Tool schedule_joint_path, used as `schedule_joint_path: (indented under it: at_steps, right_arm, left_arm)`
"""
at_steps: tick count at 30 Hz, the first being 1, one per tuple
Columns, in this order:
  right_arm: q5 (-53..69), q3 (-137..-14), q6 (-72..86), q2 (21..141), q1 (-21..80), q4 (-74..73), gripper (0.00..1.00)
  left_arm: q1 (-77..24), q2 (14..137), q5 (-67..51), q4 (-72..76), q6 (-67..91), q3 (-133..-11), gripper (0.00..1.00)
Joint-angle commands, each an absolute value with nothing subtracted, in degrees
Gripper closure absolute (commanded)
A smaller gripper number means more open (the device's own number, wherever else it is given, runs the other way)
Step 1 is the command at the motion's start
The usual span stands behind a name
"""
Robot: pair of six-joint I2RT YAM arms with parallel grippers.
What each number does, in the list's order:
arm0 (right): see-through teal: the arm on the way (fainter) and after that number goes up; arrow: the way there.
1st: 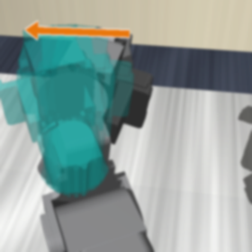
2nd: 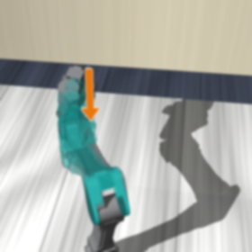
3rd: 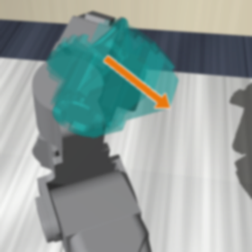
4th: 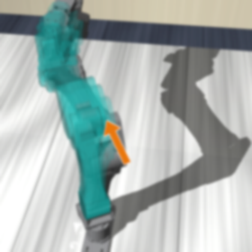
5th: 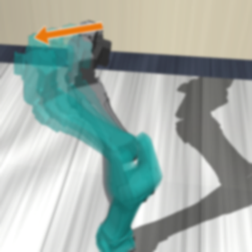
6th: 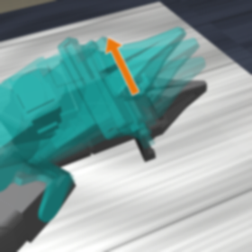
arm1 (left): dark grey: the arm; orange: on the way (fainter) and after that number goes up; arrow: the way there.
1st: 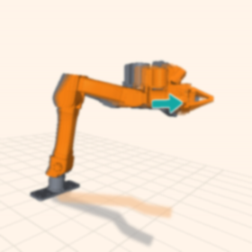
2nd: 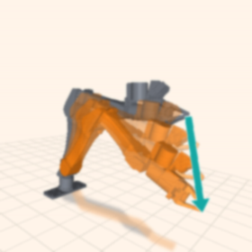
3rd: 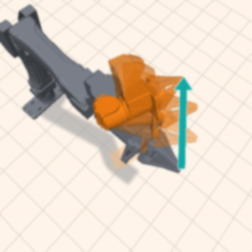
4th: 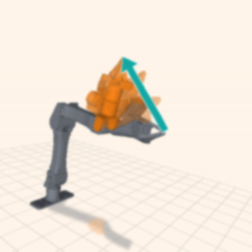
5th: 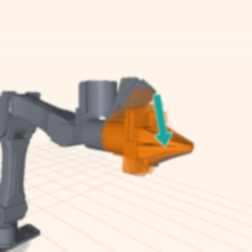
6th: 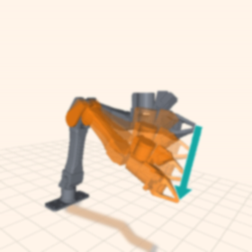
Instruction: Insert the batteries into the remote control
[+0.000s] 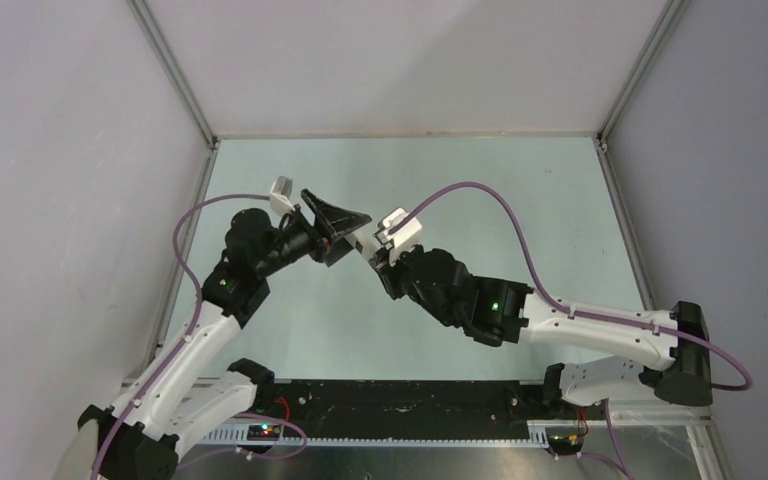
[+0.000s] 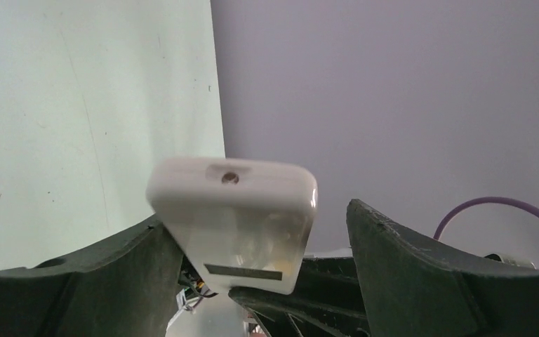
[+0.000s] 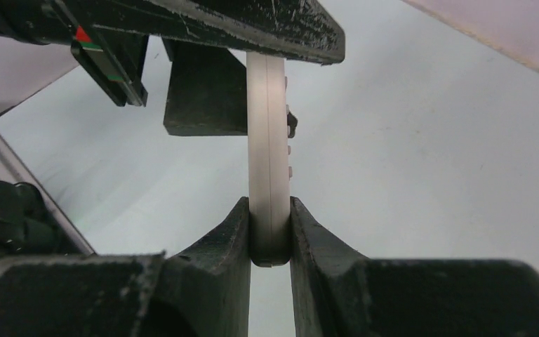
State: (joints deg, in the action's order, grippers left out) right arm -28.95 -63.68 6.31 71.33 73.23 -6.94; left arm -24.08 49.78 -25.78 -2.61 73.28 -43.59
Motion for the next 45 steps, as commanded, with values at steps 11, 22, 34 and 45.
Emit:
schedule_joint_path:
  at_steps: [11, 22, 34, 45]
  right_arm:
    - [-34.9, -66.7, 3.9, 72.9, 74.9, -1.5, 1.0]
    - [-29.2, -66.6, 9.9, 66.4, 73.5, -4.8, 0.05]
    - [7.9, -66.6, 24.3, 58.3, 59.3, -11.9, 0.01]
    - [21.9, -66.6, 28.6, 63.4, 56.6, -3.9, 0.01]
  left_arm:
    - [-24.3, 50.3, -24.8, -3.3, 73.9, -43.5, 0.63]
    - [-24.3, 52.1, -25.8, -4.8, 67.3, -45.5, 1.0]
    - [-24.3, 49.7, -35.6, -5.4, 49.6, -53.6, 1.0]
    - [-24.3, 48.2, -44.4, -2.2, 45.2, -56.7, 1.0]
